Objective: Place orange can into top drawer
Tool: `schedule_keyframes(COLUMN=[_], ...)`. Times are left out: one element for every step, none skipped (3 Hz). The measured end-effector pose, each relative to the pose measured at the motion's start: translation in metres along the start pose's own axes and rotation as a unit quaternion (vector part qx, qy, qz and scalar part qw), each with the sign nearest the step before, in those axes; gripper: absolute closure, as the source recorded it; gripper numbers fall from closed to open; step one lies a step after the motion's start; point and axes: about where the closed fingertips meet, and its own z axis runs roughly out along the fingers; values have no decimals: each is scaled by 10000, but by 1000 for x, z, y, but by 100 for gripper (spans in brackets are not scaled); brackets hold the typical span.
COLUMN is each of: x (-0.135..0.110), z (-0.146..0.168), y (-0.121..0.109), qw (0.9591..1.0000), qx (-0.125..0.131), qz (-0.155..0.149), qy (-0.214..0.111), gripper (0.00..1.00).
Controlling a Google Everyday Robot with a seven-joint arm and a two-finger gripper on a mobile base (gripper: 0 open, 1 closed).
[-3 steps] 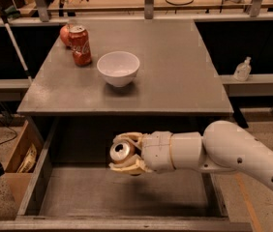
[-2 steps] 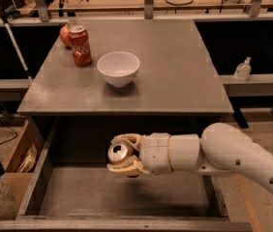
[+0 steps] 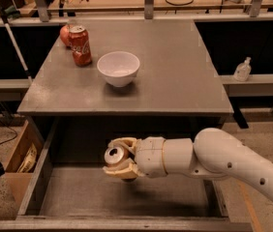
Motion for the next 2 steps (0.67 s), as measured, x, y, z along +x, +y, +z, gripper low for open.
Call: schedule_keyframes(x=[7, 11], z=[4, 10], y=[1, 2], qw=[10000, 9996], qx=[-11, -55], qz=[74, 267], qy=[6, -114], gripper=[100, 100])
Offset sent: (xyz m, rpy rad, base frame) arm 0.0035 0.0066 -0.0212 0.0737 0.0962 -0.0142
